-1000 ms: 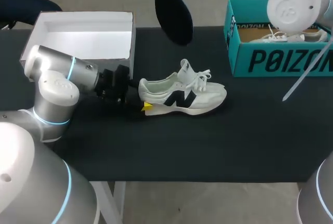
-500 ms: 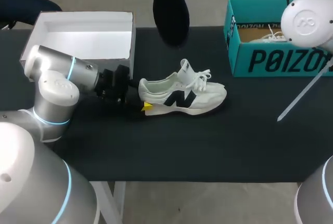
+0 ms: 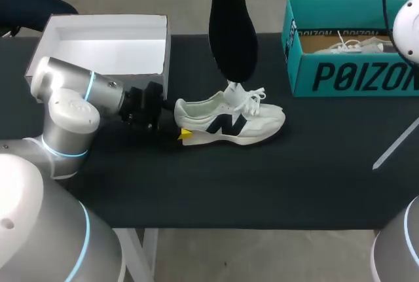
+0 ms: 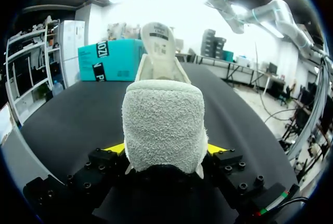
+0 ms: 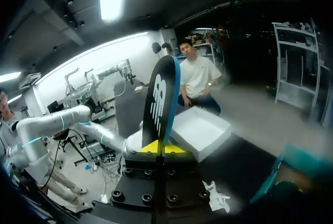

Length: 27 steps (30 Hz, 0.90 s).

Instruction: Take the shoe out of the shoebox, open the shoe tongue, remove and reinsert the insole, then place the shoe into the shoebox

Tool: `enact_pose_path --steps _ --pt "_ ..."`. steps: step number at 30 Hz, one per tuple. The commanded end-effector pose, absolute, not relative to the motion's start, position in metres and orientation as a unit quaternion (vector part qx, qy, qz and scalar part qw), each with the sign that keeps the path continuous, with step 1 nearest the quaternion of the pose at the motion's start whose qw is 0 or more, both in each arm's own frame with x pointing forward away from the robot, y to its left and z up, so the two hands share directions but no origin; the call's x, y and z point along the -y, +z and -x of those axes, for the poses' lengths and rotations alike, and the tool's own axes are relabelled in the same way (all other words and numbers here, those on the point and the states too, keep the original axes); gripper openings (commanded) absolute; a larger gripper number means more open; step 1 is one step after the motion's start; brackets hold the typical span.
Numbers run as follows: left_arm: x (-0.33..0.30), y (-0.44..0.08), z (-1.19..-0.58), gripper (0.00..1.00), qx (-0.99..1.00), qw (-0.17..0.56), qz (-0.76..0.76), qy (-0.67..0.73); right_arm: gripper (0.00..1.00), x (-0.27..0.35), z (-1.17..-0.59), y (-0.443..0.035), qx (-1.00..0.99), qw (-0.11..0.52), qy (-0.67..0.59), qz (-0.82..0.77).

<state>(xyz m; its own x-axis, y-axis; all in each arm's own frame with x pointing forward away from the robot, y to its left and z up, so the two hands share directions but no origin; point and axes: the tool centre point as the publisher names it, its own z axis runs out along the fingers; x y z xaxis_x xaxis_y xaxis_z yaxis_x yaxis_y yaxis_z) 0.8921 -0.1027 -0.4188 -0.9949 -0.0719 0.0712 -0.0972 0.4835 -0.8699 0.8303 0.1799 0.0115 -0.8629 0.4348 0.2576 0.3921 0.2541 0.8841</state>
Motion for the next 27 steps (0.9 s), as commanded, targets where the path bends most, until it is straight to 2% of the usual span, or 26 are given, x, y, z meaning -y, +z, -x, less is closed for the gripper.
enact_pose_path --steps 1,13,25,26,27 --pt "0.103 -0.419 -0.893 0.0 0.862 0.013 -0.05 0.505 0.0 -0.16 -0.8 0.016 -0.776 0.03 0.556 -0.295" --pt "0.103 -0.419 -0.893 0.0 0.862 0.013 -0.05 0.505 0.0 -0.157 -0.757 0.016 -0.777 0.001 0.555 -0.297" --pt "0.103 -0.419 -0.893 0.0 0.862 0.013 -0.05 0.505 0.0 -0.155 -0.756 0.01 -0.782 -0.013 0.552 -0.288" --pt "0.103 -0.419 -0.893 0.36 0.862 0.013 -0.05 0.505 0.0 -0.154 -0.756 0.01 -0.781 -0.014 0.554 -0.288" --pt "0.103 -0.419 -0.893 1.0 0.862 0.013 -0.05 0.505 0.0 -0.154 -0.755 0.01 -0.781 -0.016 0.555 -0.287"
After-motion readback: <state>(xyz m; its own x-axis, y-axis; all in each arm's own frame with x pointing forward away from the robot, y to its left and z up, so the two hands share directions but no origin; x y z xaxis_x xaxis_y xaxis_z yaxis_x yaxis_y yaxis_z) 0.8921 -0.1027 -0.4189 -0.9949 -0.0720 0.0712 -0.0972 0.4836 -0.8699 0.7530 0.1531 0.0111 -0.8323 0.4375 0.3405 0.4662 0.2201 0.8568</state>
